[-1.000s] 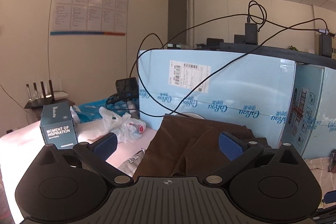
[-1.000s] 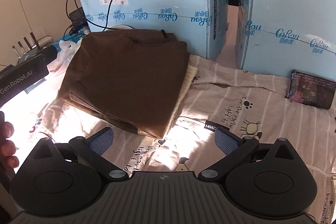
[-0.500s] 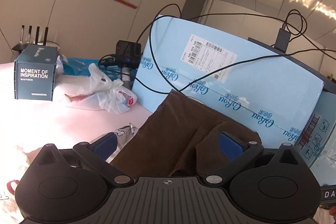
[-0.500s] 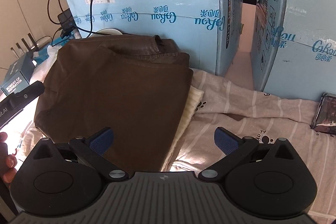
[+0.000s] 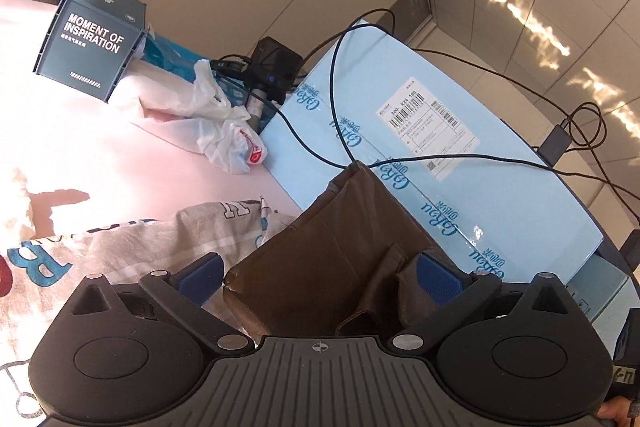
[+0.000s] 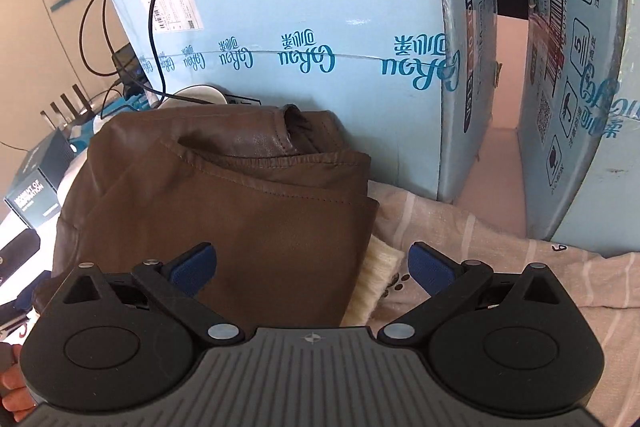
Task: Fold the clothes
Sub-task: 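Close both grippers on the folded brown jacket's edge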
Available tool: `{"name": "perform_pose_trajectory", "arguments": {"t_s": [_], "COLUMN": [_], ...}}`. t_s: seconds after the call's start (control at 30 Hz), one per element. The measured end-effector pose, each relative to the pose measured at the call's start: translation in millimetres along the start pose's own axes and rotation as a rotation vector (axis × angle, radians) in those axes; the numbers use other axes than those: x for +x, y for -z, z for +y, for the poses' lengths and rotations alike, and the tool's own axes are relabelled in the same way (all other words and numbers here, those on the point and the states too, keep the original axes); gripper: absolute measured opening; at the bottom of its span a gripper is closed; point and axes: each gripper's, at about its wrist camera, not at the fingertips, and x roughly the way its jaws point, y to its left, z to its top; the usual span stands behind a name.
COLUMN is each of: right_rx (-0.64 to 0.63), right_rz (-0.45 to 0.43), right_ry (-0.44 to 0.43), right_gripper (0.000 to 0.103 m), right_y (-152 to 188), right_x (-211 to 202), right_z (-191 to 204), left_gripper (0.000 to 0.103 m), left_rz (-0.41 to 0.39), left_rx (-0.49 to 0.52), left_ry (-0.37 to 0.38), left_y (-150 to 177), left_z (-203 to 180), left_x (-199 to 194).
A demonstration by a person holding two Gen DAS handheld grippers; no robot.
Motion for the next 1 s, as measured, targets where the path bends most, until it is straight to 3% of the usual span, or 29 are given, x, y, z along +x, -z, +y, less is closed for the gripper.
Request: {"name": "perform_pose_trajectory", "arguments": {"t_s": [0.13,0.3,0.43,0.53,0.7,1.0], "right_rx": [0.075,0.244,0.379,0.466,0.505,0.374], "right_rz": [-0.049,-0.080,-0.105,-0.123,-0.168,-0.163], "right_ry": [-0.060,-0.211,-0.332,-0.412,-0.484,-0.464], "right_gripper": [0.103,0.103,0.103,0.103,0.103,0.101], "right_y": [-4.7,2.4,8.1,11.6,13.4,4.5], "right_x": [-0.5,0.0,0.5,1.0,1.8,16.4], "right_z": [-16.8,-42.9,-63.7,-77.3,-86.1,-66.2], "left_gripper": [0.103,0.103,0.103,0.103,0.103,0.103], "left_rz": [0.018,0.040,0.114,0.194,0.171,0.136], "left_rx": [-0.098,-0.186,-0.176,-0.132,-0.125,-0.036], "left_ry": [0.046,0.053,0.073,0.038,0.079,0.079], "left_y": [-3.2,-6.7,-3.7,3.5,6.4,13.2], "left_z": [12.1,27.2,25.5,19.0,17.5,3.7], "left_x": [-3.2,-0.1,10.2,21.9,24.3,35.9]}}
